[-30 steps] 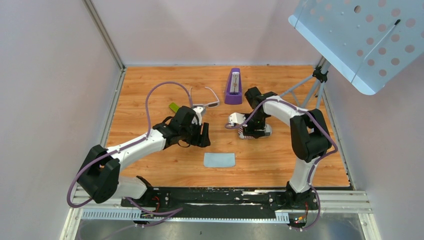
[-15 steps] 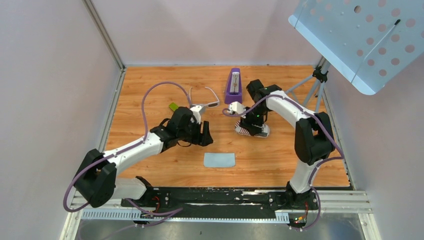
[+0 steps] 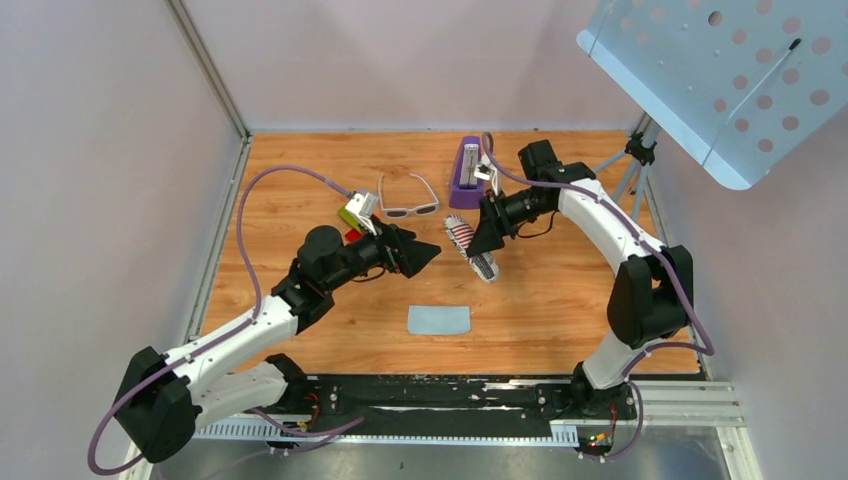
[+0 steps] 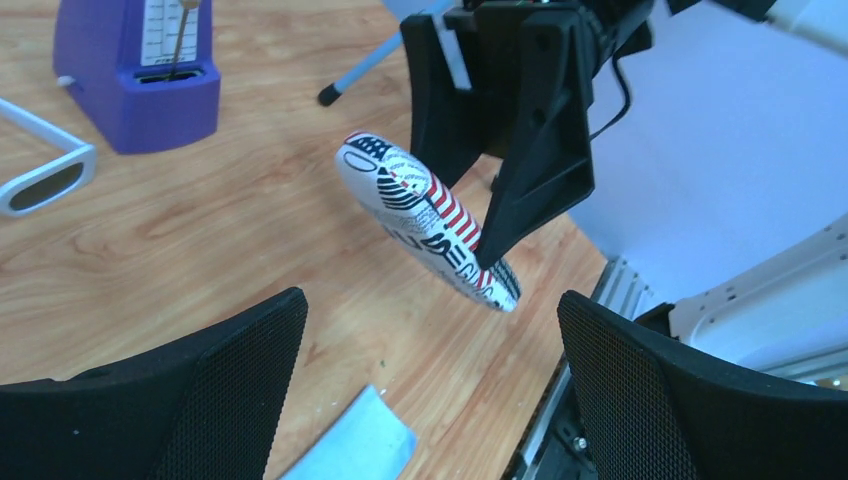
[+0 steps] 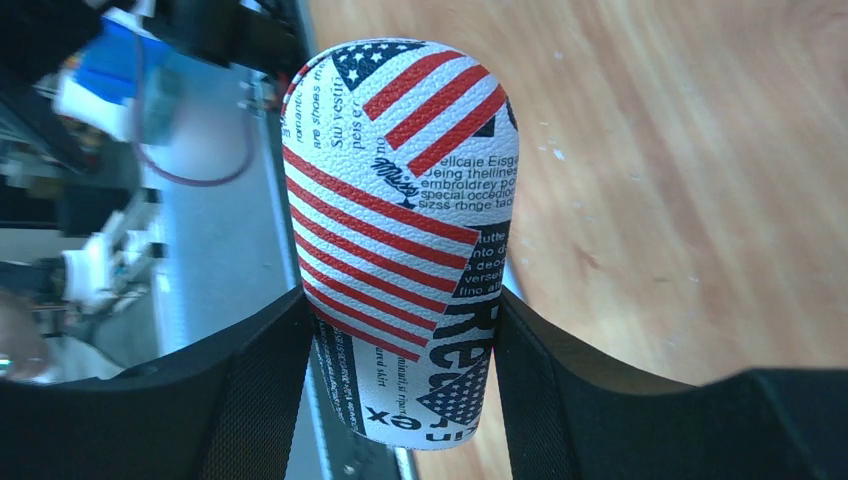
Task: Organize the sunglasses
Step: Open the sunglasses case at the center of the board.
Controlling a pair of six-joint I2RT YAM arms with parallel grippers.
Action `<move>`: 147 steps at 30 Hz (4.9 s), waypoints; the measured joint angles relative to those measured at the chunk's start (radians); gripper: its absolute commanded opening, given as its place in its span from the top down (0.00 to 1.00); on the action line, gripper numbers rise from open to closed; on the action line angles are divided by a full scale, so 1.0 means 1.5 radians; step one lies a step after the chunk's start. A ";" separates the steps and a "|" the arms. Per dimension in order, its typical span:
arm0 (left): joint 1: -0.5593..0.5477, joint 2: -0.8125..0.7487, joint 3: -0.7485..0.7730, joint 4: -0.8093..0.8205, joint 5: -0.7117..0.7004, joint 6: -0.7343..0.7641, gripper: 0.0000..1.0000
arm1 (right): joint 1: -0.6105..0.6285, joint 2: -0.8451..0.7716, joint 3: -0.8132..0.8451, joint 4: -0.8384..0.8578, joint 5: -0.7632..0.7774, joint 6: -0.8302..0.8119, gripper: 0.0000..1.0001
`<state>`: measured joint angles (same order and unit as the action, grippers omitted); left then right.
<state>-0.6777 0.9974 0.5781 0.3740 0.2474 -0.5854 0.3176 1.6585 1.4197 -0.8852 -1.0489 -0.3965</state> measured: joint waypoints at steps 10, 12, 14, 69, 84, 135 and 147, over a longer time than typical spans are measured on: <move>-0.003 0.073 -0.036 0.161 0.020 -0.104 0.00 | -0.002 -0.064 -0.077 0.112 -0.132 0.169 0.78; -0.007 0.096 -0.036 0.189 0.026 -0.124 0.00 | -0.002 -0.078 -0.085 0.126 -0.144 0.182 0.78; -0.013 0.114 -0.036 0.217 0.033 -0.140 0.00 | -0.002 -0.089 -0.094 0.137 -0.152 0.191 0.78; -0.038 0.257 -0.037 0.489 0.119 -0.236 0.16 | -0.017 -0.139 -0.189 0.216 -0.225 0.249 0.87; -0.038 0.301 -0.009 0.481 0.133 -0.235 0.28 | -0.016 -0.139 -0.194 0.232 -0.234 0.250 1.00; -0.025 0.211 0.025 0.000 -0.080 -0.088 0.30 | -0.028 -0.132 -0.213 0.238 -0.208 0.204 1.00; -0.026 0.072 0.040 -0.105 -0.080 0.077 0.22 | -0.024 -0.119 -0.213 0.225 -0.244 0.208 1.00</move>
<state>-0.7162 1.1049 0.6384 0.2169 0.1272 -0.4694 0.2813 1.4803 1.0996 -0.5476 -1.4143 -0.0853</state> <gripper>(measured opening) 0.776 0.639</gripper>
